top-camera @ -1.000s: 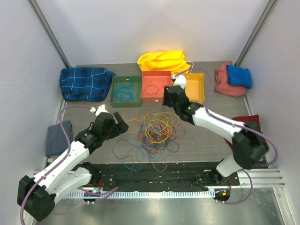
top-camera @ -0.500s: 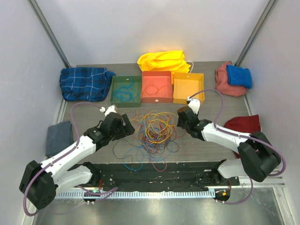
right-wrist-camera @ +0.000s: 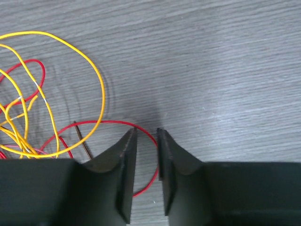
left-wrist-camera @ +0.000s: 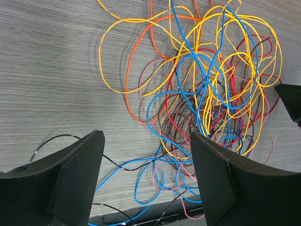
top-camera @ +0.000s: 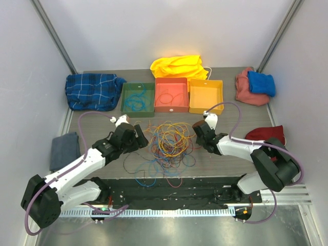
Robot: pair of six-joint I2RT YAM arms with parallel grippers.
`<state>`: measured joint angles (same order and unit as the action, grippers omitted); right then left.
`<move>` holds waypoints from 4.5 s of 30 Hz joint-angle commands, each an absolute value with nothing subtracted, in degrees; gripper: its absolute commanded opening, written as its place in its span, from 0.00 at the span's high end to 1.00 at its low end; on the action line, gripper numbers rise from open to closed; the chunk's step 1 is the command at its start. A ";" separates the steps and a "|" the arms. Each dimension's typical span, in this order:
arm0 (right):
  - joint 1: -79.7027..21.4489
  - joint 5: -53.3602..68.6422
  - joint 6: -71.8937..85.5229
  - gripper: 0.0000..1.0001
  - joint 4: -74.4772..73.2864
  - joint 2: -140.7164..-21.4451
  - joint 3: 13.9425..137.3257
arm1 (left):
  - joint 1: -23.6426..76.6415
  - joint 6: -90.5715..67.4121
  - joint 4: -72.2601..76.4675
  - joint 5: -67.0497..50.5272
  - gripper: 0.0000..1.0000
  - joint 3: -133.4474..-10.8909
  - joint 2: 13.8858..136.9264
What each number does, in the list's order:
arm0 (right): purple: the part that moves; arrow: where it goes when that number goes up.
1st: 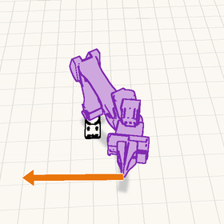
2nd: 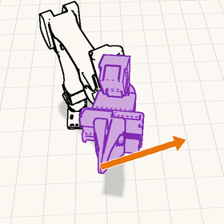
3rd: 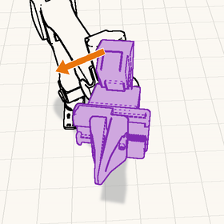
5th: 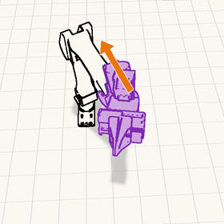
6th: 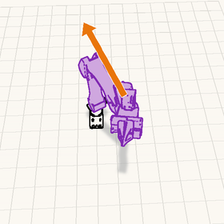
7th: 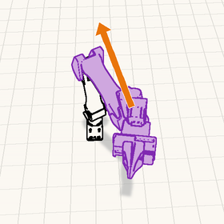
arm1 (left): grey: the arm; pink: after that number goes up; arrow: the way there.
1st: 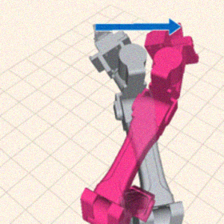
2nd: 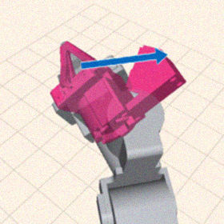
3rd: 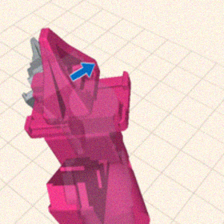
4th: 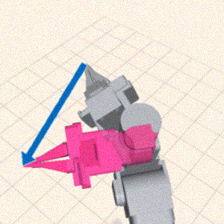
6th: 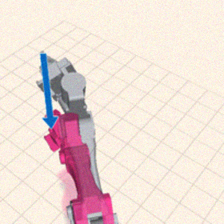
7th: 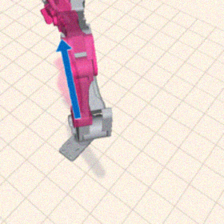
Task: Untangle the cables
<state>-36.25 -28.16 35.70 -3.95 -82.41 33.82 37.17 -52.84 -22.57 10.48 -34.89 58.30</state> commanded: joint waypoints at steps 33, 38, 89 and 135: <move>-40.25 -32.16 25.13 0.45 -24.34 -61.61 59.26 | 37.88 -52.82 -21.71 13.45 0.21 -40.61 54.58; -40.25 -32.61 28.82 0.42 -23.12 -63.02 50.38 | 37.88 -54.14 -21.62 12.57 0.21 -38.06 53.35; -36.83 -28.92 31.56 0.99 -11.16 -48.81 43.58 | 37.88 -56.34 -19.95 11.25 0.22 -34.10 53.26; -36.91 -13.27 24.78 0.99 -9.32 -59.41 86.93 | 53.76 -44.74 21.17 5.19 0.12 -30.57 62.29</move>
